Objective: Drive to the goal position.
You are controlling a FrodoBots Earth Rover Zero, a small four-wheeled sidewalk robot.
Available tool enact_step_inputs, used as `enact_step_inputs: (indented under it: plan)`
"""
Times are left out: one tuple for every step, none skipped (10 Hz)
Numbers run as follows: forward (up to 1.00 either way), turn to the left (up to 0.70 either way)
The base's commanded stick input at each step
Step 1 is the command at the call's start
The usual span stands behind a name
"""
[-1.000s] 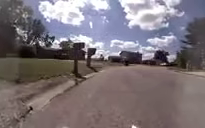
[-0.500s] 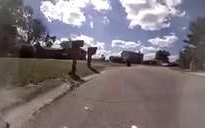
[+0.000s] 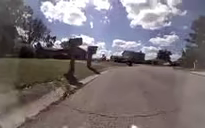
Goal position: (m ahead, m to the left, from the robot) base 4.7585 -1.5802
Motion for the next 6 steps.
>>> enact_step_inputs:
  plan:
    - [0.85, 0.00]
    - [0.85, 0.00]
    - [0.85, 0.00]
    - [0.85, 0.00]
    - [0.85, 0.00]
    - [0.85, -0.04]
